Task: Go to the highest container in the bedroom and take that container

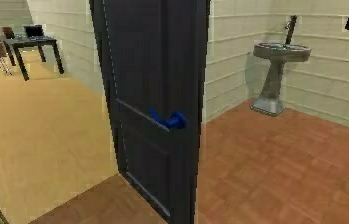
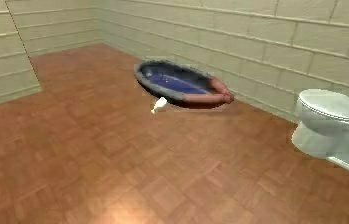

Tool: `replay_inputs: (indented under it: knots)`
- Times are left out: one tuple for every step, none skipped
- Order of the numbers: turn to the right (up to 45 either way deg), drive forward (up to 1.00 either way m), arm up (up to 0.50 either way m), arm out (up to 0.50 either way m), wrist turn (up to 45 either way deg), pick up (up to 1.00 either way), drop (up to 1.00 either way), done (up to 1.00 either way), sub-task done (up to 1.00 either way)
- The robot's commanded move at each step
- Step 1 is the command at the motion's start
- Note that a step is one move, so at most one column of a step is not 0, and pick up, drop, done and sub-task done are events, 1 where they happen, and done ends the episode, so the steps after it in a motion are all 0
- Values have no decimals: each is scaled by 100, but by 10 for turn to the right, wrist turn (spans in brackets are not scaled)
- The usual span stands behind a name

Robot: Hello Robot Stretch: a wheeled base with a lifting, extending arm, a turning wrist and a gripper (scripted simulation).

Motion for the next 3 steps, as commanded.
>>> replay_inputs:
  knots:
    - [-420,0,0,0,0,0,0,0,0]
    - [0,85,0,0,0,0,0,0,0]
    - [-30,0,0,0,0,0,0,0,0]
